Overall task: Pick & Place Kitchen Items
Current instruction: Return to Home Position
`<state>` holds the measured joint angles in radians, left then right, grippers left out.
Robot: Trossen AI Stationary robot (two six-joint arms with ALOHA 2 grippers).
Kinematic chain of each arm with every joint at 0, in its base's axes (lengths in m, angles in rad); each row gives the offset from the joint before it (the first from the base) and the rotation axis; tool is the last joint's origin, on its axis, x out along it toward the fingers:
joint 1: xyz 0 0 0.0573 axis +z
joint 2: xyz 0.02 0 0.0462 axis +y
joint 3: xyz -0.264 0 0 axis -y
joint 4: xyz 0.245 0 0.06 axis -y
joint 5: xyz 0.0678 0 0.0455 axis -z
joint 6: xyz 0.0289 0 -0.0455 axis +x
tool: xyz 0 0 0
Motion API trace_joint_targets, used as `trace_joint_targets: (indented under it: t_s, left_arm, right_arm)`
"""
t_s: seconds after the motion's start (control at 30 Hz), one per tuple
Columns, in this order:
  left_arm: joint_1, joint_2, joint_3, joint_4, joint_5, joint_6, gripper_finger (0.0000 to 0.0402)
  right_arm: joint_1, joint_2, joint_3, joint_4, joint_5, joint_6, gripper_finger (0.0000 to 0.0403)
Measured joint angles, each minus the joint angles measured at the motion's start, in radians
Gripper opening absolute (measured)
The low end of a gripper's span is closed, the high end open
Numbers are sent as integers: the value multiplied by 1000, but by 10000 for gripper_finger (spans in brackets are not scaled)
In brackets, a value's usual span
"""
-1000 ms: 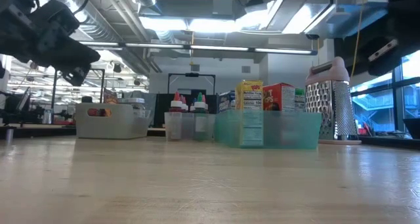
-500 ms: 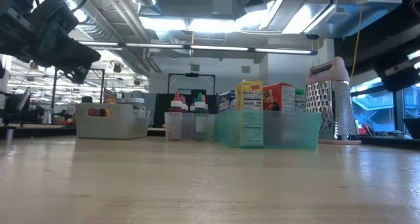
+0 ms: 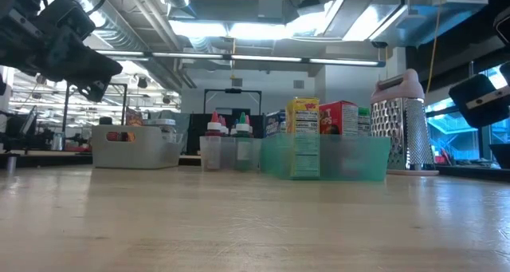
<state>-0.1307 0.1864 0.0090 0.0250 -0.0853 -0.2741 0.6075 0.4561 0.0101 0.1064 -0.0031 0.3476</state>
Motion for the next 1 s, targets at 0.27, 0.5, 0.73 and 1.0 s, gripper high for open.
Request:
trace_joint_targets:
  t_s: [0.27,0.5,0.73,1.0]
  left_arm:
    - [0,0,0,0,0,0,10]
    - [0,0,0,0,0,0,12]
    - [0,0,0,0,0,0,9]
    - [0,0,0,1,0,0,12]
  right_arm:
    - [0,0,0,10,21,-34,0]
    - [-1,-28,0,8,111,-35,0]
    - [-30,-140,0,9,268,-121,0]
    - [-132,-248,0,-54,280,-198,0]
